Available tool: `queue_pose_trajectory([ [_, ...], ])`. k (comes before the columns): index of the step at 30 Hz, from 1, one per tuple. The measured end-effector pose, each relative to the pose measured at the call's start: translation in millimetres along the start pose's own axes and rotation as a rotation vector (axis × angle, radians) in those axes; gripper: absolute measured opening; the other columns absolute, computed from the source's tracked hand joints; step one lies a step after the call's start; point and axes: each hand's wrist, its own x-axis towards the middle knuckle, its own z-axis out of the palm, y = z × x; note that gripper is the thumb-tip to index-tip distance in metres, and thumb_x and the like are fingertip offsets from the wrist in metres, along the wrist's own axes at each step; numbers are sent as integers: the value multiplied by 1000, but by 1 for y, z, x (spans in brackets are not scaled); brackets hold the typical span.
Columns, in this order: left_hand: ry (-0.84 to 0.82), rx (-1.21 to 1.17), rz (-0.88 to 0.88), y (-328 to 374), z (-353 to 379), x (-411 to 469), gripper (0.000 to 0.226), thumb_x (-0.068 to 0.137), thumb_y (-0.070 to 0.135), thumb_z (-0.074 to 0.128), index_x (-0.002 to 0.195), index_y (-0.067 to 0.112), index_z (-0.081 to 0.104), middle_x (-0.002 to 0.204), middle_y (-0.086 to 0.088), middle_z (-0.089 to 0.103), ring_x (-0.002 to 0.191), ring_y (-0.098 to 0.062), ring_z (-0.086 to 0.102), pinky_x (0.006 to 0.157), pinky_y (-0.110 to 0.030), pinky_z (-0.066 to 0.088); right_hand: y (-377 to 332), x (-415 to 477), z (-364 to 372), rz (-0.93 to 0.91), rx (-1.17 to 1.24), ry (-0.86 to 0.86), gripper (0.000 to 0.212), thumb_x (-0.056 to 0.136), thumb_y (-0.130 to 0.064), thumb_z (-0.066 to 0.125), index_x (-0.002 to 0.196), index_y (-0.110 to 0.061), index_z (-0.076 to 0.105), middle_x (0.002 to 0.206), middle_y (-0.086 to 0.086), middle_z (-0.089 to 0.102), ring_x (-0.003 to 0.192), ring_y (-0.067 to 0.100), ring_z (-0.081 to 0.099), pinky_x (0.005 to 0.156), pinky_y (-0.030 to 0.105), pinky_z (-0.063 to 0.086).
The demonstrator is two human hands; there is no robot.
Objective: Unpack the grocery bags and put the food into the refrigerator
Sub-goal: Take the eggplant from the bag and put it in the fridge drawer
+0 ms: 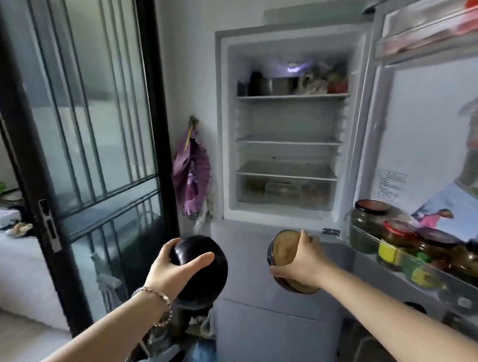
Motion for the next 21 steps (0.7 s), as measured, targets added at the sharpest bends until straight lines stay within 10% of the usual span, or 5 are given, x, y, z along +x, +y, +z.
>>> queue_pose_trajectory([
  [21, -271, 375, 208, 28, 228, 376, 95, 32, 64, 76, 118, 43, 40, 121, -1, 49, 104, -20, 53, 96, -35, 46, 25, 458, -102, 77, -98, 340, 104, 52, -57, 76, 136, -16, 31, 137, 8, 42, 126, 30, 42, 99, 42, 43],
])
